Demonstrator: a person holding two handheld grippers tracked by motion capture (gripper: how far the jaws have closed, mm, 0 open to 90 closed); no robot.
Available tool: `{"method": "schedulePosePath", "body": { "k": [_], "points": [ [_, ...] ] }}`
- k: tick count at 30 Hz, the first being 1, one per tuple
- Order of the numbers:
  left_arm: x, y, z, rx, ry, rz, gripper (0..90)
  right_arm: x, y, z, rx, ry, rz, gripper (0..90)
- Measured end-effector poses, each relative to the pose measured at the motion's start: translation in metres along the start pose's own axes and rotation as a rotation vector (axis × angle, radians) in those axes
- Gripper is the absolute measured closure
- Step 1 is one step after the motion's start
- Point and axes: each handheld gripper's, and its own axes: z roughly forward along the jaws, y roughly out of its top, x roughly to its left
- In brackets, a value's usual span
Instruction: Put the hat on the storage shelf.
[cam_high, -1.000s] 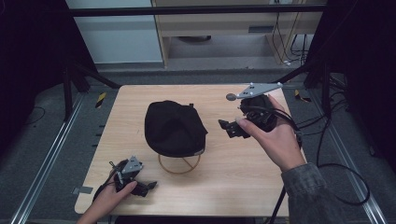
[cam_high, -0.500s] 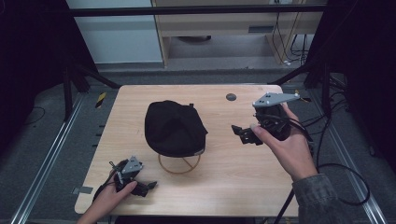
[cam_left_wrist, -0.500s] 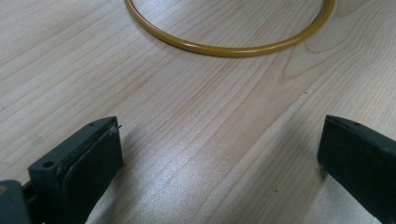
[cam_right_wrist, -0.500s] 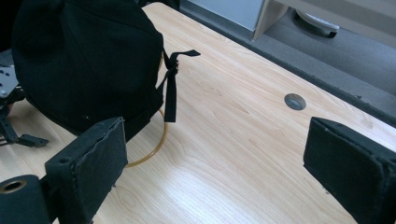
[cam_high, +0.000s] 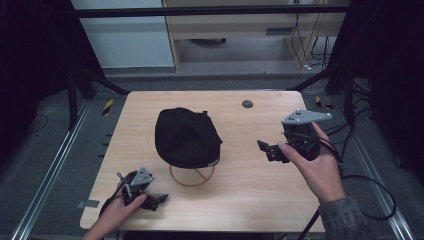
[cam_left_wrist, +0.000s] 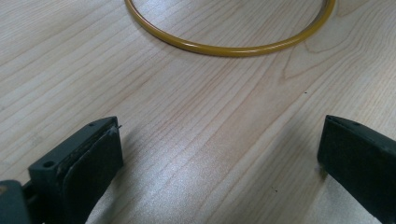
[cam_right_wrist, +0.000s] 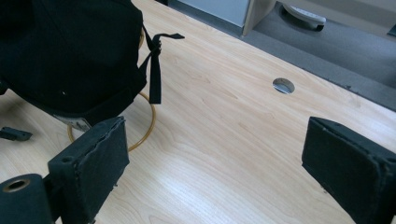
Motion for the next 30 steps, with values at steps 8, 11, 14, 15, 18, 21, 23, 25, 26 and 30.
{"method": "schedulePosePath", "body": {
  "k": [8, 11, 14, 15, 18, 21, 23, 25, 26, 30],
  "points": [
    [0.000, 0.000, 0.000, 0.000, 0.000, 0.000, 0.0, -0.001, -0.029, 0.013, 0.034, 0.003, 0.027, 8.8],
    [0.000, 0.000, 0.000, 0.000, 0.000, 0.000, 0.0, 0.000, -0.038, 0.019, 0.039, 0.009, 0.040, 10.2],
    [0.000, 0.000, 0.000, 0.000, 0.000, -0.001, 0.0, 0.004, -0.048, 0.026, 0.052, 0.017, 0.037, 10.7],
    [0.000, 0.000, 0.000, 0.000, 0.000, 0.000, 0.0, 0.004, -0.048, 0.026, 0.052, 0.017, 0.037, 10.7],
    [0.000, 0.000, 0.000, 0.000, 0.000, 0.000, 0.0, 0.008, -0.058, 0.035, 0.067, 0.029, 0.013, 12.5],
    [0.000, 0.000, 0.000, 0.000, 0.000, 0.000, 0.0, 0.013, -0.065, 0.043, 0.086, 0.040, -0.007, 12.6],
    [0.000, 0.000, 0.000, 0.000, 0.000, 0.000, 0.0, 0.015, -0.071, 0.050, 0.102, 0.043, -0.012, 12.6],
    [0.000, 0.000, 0.000, 0.000, -0.001, 0.000, 0.0, 0.017, -0.077, 0.056, 0.118, 0.047, -0.013, 12.6],
    [0.000, 0.000, 0.000, 0.000, -0.001, 0.000, 0.0, 0.017, -0.077, 0.056, 0.118, 0.047, -0.013, 12.6],
    [0.000, 0.000, 0.000, 0.000, 0.000, 0.000, 0.0, 0.020, -0.094, 0.070, 0.137, 0.058, 0.007, 12.6]
  ]
}}
